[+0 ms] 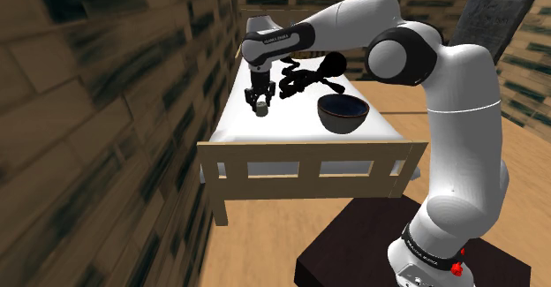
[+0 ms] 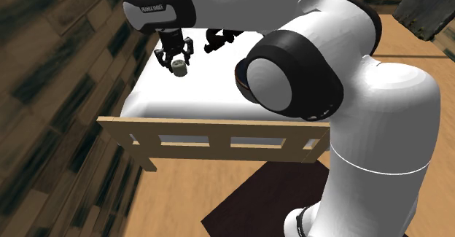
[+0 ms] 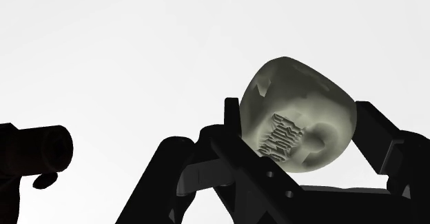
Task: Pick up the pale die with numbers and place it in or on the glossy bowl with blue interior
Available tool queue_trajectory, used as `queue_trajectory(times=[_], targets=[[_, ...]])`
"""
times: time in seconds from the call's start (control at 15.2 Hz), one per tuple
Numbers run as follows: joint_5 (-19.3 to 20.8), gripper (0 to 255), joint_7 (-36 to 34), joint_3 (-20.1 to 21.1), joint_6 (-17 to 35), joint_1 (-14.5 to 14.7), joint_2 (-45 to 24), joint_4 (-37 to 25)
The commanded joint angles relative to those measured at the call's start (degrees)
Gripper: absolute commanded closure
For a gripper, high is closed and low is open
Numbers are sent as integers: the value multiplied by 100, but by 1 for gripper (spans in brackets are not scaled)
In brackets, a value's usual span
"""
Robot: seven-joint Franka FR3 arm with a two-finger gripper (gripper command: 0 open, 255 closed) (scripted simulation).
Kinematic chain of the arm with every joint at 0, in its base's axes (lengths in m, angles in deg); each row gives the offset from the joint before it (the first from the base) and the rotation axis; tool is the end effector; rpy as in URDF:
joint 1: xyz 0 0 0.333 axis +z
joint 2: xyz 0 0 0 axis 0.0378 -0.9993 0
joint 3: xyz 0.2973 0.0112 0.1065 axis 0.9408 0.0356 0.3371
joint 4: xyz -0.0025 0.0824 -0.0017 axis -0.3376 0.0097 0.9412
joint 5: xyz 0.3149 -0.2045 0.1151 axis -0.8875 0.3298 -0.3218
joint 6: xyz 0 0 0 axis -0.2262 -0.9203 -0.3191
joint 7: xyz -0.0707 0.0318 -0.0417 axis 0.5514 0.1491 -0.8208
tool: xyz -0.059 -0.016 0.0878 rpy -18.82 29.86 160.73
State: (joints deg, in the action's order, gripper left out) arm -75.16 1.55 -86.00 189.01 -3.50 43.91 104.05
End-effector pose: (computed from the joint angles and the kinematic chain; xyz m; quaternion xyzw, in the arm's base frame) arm 0.6921 0.0096 0.4247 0.9999 -0.0133 0.0003 0.0007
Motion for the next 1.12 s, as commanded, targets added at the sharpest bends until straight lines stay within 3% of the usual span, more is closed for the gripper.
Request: queue_trajectory(times=[0.0,1.06], targets=[[-3,255,-1,4,-118,4,33,-83],[-6,255,8,8,-1361,19,18,-1341]])
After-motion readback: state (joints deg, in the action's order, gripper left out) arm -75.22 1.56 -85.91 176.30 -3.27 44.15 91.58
